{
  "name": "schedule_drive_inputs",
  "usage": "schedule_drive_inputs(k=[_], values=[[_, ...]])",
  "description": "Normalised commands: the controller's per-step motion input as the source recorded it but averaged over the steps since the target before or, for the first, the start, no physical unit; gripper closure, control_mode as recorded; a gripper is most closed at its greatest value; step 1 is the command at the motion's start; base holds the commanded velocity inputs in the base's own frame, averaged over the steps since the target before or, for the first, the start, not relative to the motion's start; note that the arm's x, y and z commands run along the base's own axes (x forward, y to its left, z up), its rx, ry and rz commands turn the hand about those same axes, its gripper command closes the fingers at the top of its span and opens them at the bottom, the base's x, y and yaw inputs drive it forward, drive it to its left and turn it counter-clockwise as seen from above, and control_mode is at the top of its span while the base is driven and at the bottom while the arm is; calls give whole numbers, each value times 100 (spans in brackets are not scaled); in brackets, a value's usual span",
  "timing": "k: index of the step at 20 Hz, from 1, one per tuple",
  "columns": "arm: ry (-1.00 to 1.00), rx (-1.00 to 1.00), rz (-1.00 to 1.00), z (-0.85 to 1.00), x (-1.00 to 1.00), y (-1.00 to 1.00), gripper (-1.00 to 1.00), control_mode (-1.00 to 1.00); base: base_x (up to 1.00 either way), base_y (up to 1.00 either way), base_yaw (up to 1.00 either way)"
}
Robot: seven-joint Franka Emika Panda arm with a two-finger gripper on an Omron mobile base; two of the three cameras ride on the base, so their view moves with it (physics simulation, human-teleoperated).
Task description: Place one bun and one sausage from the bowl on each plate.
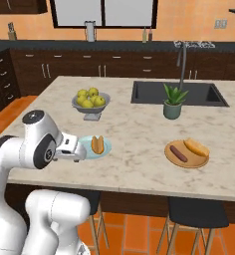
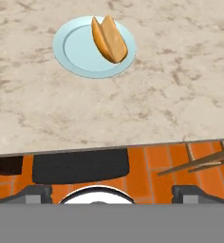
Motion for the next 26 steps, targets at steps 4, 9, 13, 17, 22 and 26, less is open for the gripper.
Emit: schedule_drive_inputs(k=[4, 9, 13, 17, 22, 26], values=[[12, -9, 1, 28, -30, 6, -100, -100, 0, 0, 0], [0, 0, 0, 0, -16, 0, -100, 100, -11, 0, 0], [0, 0, 0, 0, 0, 0, -100, 100, -67, -55, 0], [0, 0, 0, 0, 0, 0, -100, 100, -18, -100, 0], [0, 0, 0, 0, 0, 0, -100, 100, 2, -100, 0], [0, 0, 0, 0, 0, 0, -100, 100, 26, -100, 3]])
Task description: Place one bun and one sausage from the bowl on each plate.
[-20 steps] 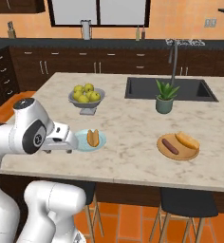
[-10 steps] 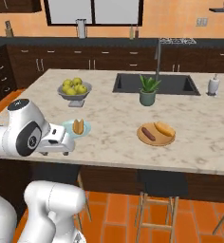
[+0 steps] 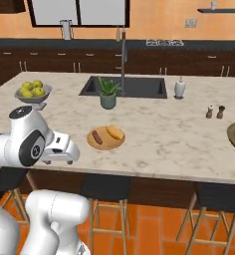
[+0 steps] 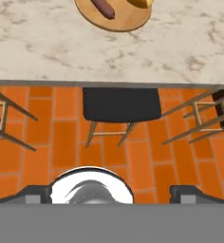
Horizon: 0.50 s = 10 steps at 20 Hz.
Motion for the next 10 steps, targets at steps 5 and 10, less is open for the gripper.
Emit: schedule_drive_inputs(k=[5, 10], values=[[0, 0, 0, 0, 0, 0, -100, 100, 37, -100, 3], [0, 0, 0, 0, 0, 0, -100, 100, 69, -100, 0]])
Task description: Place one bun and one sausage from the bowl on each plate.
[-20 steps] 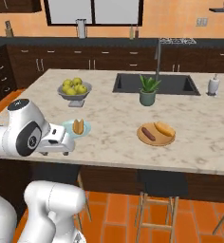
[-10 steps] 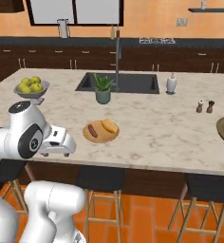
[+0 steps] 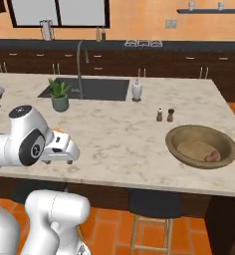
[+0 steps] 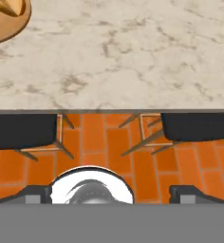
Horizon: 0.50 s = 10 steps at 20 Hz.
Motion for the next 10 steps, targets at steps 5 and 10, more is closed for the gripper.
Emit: schedule_drive_inputs(k=[5, 10], values=[[0, 0, 0, 0, 0, 0, -100, 100, 28, -100, -14], [0, 0, 0, 0, 0, 0, -100, 100, 8, -100, -19]])
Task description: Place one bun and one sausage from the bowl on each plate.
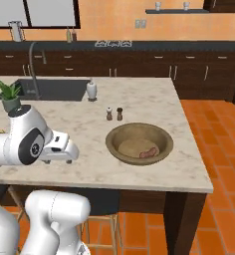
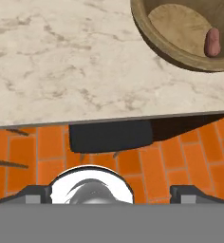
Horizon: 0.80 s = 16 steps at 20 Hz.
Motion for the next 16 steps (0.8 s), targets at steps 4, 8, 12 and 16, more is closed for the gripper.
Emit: schedule_drive_inputs(k=[4, 8, 12, 16], values=[[0, 0, 0, 0, 0, 0, -100, 100, 31, -100, -6], [0, 0, 0, 0, 0, 0, -100, 100, 54, -71, -8], [0, 0, 0, 0, 0, 0, -100, 100, 53, -4, -2], [0, 0, 0, 0, 0, 0, -100, 100, 5, -1, 0]])
